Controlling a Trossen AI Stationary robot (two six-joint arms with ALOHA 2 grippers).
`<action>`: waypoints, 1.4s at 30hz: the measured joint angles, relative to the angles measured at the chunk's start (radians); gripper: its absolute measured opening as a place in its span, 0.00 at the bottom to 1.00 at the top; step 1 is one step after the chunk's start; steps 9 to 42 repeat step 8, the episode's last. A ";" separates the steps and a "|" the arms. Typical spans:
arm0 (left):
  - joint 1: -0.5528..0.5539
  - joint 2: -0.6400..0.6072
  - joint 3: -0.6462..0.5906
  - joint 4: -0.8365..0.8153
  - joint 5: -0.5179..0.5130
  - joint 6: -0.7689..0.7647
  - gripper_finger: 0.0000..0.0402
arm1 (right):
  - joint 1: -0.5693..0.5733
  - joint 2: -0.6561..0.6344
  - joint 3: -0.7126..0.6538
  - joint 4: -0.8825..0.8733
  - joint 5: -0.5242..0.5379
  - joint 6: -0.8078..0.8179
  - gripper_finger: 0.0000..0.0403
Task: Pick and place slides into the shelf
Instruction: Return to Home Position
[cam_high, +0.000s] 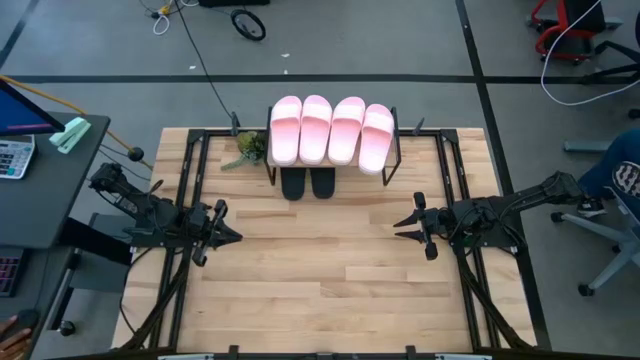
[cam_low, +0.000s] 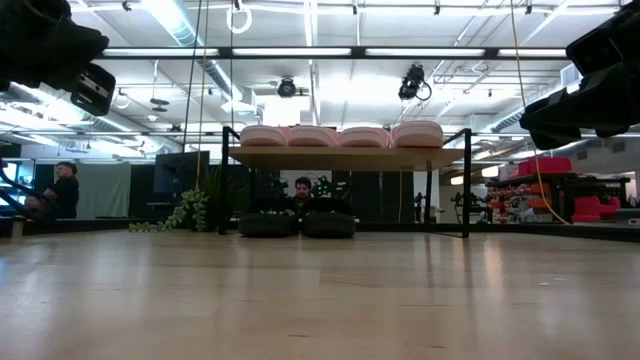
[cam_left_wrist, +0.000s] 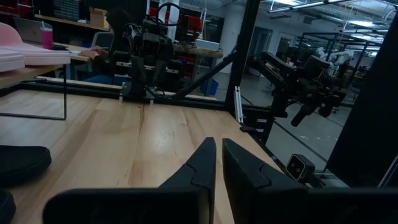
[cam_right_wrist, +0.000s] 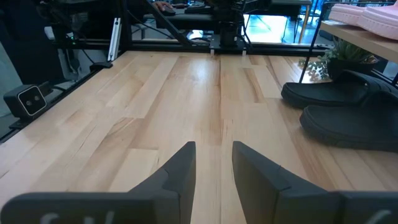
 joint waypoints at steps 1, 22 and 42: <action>0.000 0.000 0.000 0.000 0.000 0.001 0.08 | 0.000 0.000 0.000 0.000 0.000 0.000 0.27; 0.000 0.000 0.000 0.000 0.000 0.000 0.06 | 0.000 0.000 0.000 0.000 0.000 0.000 0.27; 0.000 0.000 0.000 0.000 0.000 0.000 0.06 | 0.000 0.000 0.000 0.000 0.000 0.000 0.27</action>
